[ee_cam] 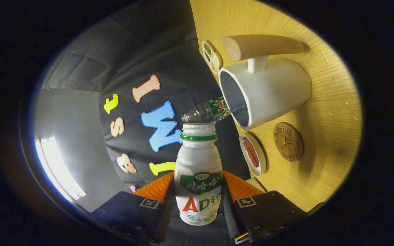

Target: Take the bottle from table, then pour the juice into the cup, finally place the bottle on the coaster

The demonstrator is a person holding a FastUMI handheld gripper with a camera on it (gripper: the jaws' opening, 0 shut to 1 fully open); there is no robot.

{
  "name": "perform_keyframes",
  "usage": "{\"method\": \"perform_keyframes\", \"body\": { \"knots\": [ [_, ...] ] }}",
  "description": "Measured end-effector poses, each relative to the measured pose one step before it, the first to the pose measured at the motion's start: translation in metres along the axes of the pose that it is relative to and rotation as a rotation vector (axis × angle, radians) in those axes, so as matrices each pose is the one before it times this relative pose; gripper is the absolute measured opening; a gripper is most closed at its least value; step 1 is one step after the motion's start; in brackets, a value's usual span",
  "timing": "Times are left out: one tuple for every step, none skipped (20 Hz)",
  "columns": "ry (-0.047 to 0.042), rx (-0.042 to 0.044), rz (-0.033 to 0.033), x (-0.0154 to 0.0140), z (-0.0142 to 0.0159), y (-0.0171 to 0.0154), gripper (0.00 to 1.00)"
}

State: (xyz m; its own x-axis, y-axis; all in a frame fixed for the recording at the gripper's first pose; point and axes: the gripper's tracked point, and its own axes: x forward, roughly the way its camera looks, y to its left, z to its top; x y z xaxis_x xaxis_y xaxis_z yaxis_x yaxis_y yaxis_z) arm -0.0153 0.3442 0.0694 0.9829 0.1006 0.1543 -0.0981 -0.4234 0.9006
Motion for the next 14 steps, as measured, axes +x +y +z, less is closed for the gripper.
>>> {"method": "perform_keyframes", "body": {
  "knots": [
    [0.00094,0.01154,0.00580,0.00013,-0.00066,-0.00045,0.66],
    [-0.00013,0.00703,0.00441,0.00039,-0.00083,-0.00019,0.66],
    [-0.00057,0.00259,0.00250,0.00044,0.00035,-0.00036,0.66],
    [-0.00111,0.00180,0.00319,0.00125,-0.00150,0.00116,0.66],
    [0.00192,0.00326,0.00914,0.00131,-0.00058,0.00170,0.66],
    [0.00254,0.00400,0.00806,0.00174,-0.00260,0.00090,0.66],
    [0.00242,0.00214,0.00404,0.00176,-0.00115,0.00022,0.66],
    [0.00095,0.00390,0.00579,0.00006,-0.00112,0.00187,0.66],
    [0.00026,0.00566,0.00755,0.00131,-0.00098,0.00235,0.66],
    [-0.00133,0.00456,0.00646,0.00085,0.00122,0.00481,0.66],
    [-0.00258,0.00251,0.00433,0.00021,0.00066,0.00319,0.66],
    [-0.00360,0.00235,0.00314,0.00290,-0.00003,0.00489,0.66],
    [-0.00386,0.00392,0.00363,0.00116,0.00106,0.00179,0.66],
    [-0.00319,0.00598,0.00342,-0.00066,0.00153,0.00162,0.66]
  ]
}}
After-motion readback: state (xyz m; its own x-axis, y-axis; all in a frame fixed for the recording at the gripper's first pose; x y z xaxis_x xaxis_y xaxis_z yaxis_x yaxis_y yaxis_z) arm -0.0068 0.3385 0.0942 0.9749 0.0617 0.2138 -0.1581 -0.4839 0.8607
